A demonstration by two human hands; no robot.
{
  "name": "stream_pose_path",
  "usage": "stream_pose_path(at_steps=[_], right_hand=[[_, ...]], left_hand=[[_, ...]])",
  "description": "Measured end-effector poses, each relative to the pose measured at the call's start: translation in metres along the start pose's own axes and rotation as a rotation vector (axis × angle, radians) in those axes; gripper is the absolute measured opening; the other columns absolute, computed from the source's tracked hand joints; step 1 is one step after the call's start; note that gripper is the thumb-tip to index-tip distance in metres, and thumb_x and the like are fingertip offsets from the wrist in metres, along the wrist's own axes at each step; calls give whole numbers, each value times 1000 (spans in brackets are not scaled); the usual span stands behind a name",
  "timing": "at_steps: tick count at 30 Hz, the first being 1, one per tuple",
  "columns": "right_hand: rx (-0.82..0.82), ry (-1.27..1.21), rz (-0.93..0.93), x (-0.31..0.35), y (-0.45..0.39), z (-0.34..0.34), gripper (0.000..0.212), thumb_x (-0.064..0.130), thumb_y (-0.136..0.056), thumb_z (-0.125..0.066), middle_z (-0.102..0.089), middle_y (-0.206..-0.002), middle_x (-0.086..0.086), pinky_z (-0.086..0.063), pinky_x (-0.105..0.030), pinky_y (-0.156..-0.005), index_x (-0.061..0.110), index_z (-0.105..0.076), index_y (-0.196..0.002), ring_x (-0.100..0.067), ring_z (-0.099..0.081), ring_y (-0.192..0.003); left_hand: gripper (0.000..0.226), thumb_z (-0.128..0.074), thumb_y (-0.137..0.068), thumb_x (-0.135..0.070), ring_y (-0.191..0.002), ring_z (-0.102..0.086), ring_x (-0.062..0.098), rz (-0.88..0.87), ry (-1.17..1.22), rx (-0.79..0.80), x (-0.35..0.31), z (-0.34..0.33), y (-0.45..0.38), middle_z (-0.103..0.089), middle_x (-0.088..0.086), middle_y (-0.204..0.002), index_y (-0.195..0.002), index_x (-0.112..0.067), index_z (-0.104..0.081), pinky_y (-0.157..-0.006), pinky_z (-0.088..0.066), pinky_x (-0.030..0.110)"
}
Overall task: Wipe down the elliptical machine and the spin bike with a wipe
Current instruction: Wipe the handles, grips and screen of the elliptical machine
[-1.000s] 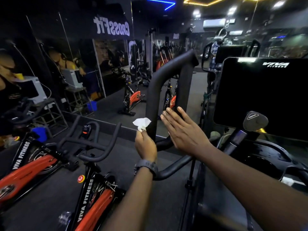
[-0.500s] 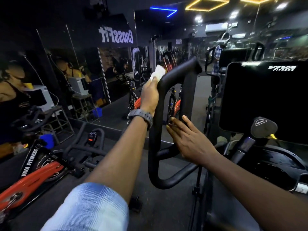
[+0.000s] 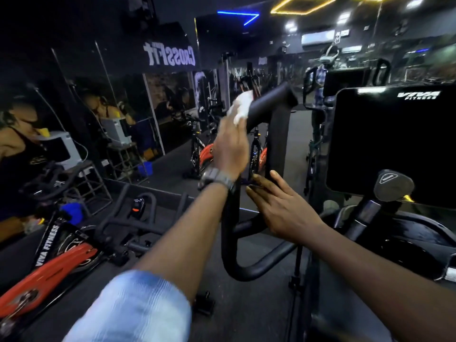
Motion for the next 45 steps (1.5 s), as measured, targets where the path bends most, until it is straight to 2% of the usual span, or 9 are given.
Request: stream_pose_path(at_steps=[4,8,14,20,26,29,34,39,45], right_hand=[[10,-28,16,-3,2,2,56,19,-89,-53,-57,-140,-11,-6,-49,-124,2,-49,-142,-30,-33,-145],[38,18,46,-4,6,7,50,26,-97,-47,-56,-140,-11,-12,-49,-123,3,-48,-142,-30,-31,-146],[97,9,107,-9,12,10,57,28,-93,-46,-51,-144,-12,-10,-48,-123,3,-44,-144,-29,-26,-148],[117,-23,104,-8,18,9,61,28,-92,-37,-46,-148,-12,-8,-48,-124,3,-38,-148,-30,-21,-150],[91,-63,92,-7,23,6,69,27,-85,-44,-44,-152,-12,-10,-47,-122,4,-37,-149,-30,-21,-150],[101,-44,119,-7,25,7,76,28,-80,-57,-44,-152,-12,-10,-48,-122,4,-37,-149,-30,-21,-150],[126,-34,95,-8,27,10,69,27,-85,-53,-43,-152,-12,-12,-48,-123,5,-37,-149,-30,-21,-150],[117,-33,92,-5,32,11,73,27,-84,-58,-42,-153,-11,-13,-47,-122,5,-35,-150,-29,-17,-151],[111,-5,52,2,25,16,56,32,-93,-49,-53,-142,-10,-11,-52,-123,6,-47,-143,-32,-28,-147]], left_hand=[[51,-36,-100,-24,-98,-57,16,-418,-264,152,-32,-19,-29,-43,3,-143,-150,-23,-25,-70,-55,32],[63,-51,-89,-9,-144,-15,42,-704,-612,134,22,-27,48,-26,6,-157,-148,-13,-32,-111,-26,55],[42,-48,-89,-18,-144,-20,37,-921,-839,259,29,-8,58,-44,-1,-147,-129,-14,-59,-109,-23,62],[41,-55,-89,-22,-144,-22,32,-1051,-951,252,-3,0,10,-51,-7,-141,-130,-18,-57,-112,-19,63],[41,-45,-86,-10,-136,-39,33,-1194,-837,663,73,-7,160,-53,15,-137,-123,-3,-61,-119,-14,50],[41,-41,-89,-9,-136,-40,32,-1276,-879,653,76,-5,152,-55,13,-136,-127,-6,-59,-116,-21,53],[39,-45,-94,-9,-142,-28,32,-1061,-840,315,39,12,75,-41,6,-149,-132,-9,-55,-114,-21,58],[43,-48,-88,1,-143,-26,34,-962,-629,482,84,-7,176,-43,14,-147,-130,-2,-56,-115,-21,56],[49,-37,-97,1,-146,-11,35,-300,-286,275,102,-22,212,-15,4,-160,-145,-2,-32,-115,-23,53]])
Point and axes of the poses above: each hand's wrist, its own y-axis away from the middle knuckle, its own z-axis out of the back of the hand, x = y × z, the point moved 7 cm from there along -y, towards the middle knuckle
